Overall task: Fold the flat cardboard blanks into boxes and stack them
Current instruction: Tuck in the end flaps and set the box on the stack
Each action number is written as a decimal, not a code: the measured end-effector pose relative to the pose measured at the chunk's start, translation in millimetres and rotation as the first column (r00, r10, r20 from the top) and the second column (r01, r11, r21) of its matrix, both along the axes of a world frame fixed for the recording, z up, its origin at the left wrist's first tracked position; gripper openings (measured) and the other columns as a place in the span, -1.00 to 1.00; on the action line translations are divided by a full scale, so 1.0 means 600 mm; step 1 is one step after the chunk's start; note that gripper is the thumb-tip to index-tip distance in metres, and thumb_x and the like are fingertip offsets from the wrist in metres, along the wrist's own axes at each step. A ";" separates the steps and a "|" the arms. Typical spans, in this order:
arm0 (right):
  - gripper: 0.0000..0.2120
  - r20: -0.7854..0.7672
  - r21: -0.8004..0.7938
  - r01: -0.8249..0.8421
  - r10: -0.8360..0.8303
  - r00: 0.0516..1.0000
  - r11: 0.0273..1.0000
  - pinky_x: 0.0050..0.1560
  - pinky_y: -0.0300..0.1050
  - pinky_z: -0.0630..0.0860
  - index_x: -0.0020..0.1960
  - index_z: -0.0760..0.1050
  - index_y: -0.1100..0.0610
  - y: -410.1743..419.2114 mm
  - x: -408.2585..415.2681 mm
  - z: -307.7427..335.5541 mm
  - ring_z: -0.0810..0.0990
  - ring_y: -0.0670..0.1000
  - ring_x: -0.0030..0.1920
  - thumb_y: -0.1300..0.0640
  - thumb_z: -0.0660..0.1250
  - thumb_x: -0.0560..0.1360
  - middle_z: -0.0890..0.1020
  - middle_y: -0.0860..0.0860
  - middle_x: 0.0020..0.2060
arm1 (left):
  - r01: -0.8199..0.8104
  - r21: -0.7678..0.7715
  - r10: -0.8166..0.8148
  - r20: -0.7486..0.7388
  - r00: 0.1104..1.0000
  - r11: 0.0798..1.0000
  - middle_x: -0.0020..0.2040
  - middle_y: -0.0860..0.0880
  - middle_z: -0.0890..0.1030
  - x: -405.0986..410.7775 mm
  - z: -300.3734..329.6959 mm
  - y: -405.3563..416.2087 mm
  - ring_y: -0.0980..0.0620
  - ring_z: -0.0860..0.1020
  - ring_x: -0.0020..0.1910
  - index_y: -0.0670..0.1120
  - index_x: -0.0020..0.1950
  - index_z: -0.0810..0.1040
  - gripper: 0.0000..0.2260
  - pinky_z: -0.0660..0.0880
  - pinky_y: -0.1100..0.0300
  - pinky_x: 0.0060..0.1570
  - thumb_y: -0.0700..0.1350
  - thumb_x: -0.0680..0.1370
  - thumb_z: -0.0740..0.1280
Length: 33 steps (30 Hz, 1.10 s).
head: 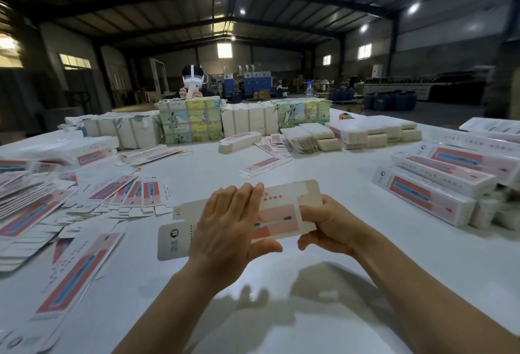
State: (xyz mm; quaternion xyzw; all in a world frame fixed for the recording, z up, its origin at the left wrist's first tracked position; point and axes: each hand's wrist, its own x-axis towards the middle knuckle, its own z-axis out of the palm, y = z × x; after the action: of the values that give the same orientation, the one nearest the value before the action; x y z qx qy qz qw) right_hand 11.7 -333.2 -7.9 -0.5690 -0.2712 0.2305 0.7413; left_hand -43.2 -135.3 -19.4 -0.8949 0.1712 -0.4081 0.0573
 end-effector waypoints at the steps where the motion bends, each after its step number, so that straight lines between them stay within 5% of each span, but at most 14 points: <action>1: -0.74 0.026 -0.040 0.044 -0.043 0.999 0.998 -0.47 -0.18 0.56 0.05 0.66 0.14 0.001 0.001 0.000 0.65 0.12 -0.13 0.23 0.39 0.37 0.67 0.17 -0.06 | -0.009 0.015 0.009 -0.009 1.000 1.000 0.17 -0.17 0.51 -0.001 0.001 0.000 -0.15 0.45 0.09 -0.23 0.35 0.40 -0.23 0.46 -0.07 0.13 0.39 0.50 -0.03; 12: -0.72 0.167 -0.267 0.198 -0.157 0.973 0.943 -0.45 -0.18 0.54 -0.21 0.71 0.06 -0.010 0.011 -0.005 0.59 -0.01 -0.42 0.33 0.29 0.28 0.68 0.09 -0.32 | 0.018 -0.039 -0.023 -0.128 0.991 0.999 0.00 -0.07 0.59 0.001 0.001 -0.012 -0.07 0.55 -0.11 -0.17 0.23 0.50 -0.28 0.55 0.05 -0.11 0.40 0.44 0.06; 17: -0.71 0.165 -0.287 0.189 -0.145 0.976 0.939 -0.44 -0.19 0.50 -0.07 0.69 0.08 -0.007 0.013 -0.012 0.53 -0.03 -0.43 0.28 0.23 0.38 0.65 0.17 -0.30 | 0.013 -0.032 -0.016 -0.091 0.996 0.999 -0.21 -0.02 0.59 0.009 0.010 -0.007 0.01 0.53 -0.36 -0.13 0.04 0.54 -0.39 0.51 0.16 -0.44 0.36 0.42 0.07; 21: -0.76 0.007 -0.238 0.260 -0.266 0.964 0.936 -0.50 -0.17 0.45 0.04 0.57 0.27 -0.003 0.017 -0.006 0.51 0.00 -0.47 0.19 0.18 0.53 0.63 0.18 -0.32 | -0.099 -0.105 0.075 -0.219 0.973 0.990 -0.08 0.04 0.53 0.024 0.027 -0.008 0.06 0.43 -0.25 -0.04 0.12 0.44 -0.29 0.45 0.18 -0.33 0.46 0.36 -0.13; 24: -0.84 -0.014 -0.026 0.655 -0.656 0.755 0.755 -0.50 -0.14 0.50 0.05 0.50 0.22 0.007 0.015 -0.006 0.56 0.00 -0.43 0.13 0.26 0.57 0.62 0.11 -0.31 | -0.231 -0.160 0.165 -0.342 0.925 0.960 0.02 0.08 0.48 0.043 0.037 0.003 0.06 0.40 -0.14 0.03 0.15 0.34 -0.31 0.35 0.15 -0.25 0.48 0.32 -0.16; 26: -0.92 0.297 0.074 0.866 -0.840 0.454 0.495 -0.36 -0.13 0.53 0.00 0.52 0.14 0.013 0.008 -0.013 0.57 0.00 -0.30 0.20 0.35 0.51 0.59 0.03 -0.25 | -0.271 -0.199 0.186 -0.363 0.913 0.942 0.02 0.08 0.48 0.049 0.027 0.009 0.03 0.46 -0.09 0.04 0.13 0.33 -0.39 0.32 0.13 -0.25 0.46 0.38 -0.09; 28: -0.90 0.610 0.114 0.892 -0.740 0.284 0.436 -0.16 -0.18 0.47 -0.03 0.59 0.13 0.026 -0.002 -0.023 0.53 0.00 -0.18 0.24 0.40 0.47 0.54 -0.01 -0.18 | -0.286 -0.236 0.188 -0.366 0.912 0.929 0.01 0.07 0.50 0.048 0.008 0.011 0.02 0.49 -0.07 0.05 0.14 0.34 -0.39 0.34 0.13 -0.25 0.46 0.38 -0.10; 30: -0.84 0.761 0.078 0.889 -0.603 0.240 0.452 -0.05 -0.34 0.36 0.03 0.65 0.19 0.044 -0.008 -0.033 0.47 -0.01 -0.06 0.25 0.42 0.46 0.50 -0.02 -0.12 | -0.268 -0.263 0.161 -0.366 0.917 0.927 0.01 0.08 0.51 0.049 -0.005 0.011 0.02 0.50 -0.08 0.05 0.16 0.34 -0.31 0.41 0.13 -0.23 0.49 0.33 -0.16; 33: -0.79 0.776 0.031 0.882 -0.567 0.276 0.471 0.05 -0.53 0.24 0.12 0.63 0.17 0.057 -0.014 -0.040 0.34 -0.09 0.06 0.24 0.39 0.49 0.46 -0.09 -0.07 | -0.226 -0.263 0.124 -0.355 0.927 0.938 0.04 0.09 0.51 0.051 -0.009 0.005 0.04 0.51 -0.09 0.06 0.20 0.33 -0.21 0.50 0.13 -0.19 0.52 0.25 -0.22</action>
State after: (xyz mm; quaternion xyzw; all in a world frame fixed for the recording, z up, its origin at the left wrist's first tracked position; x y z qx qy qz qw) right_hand 3.5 -299.1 -32.2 -0.8078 -0.1722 -0.3277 0.4587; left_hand -12.4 -132.4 -24.9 -0.9609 0.0333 -0.2653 -0.0718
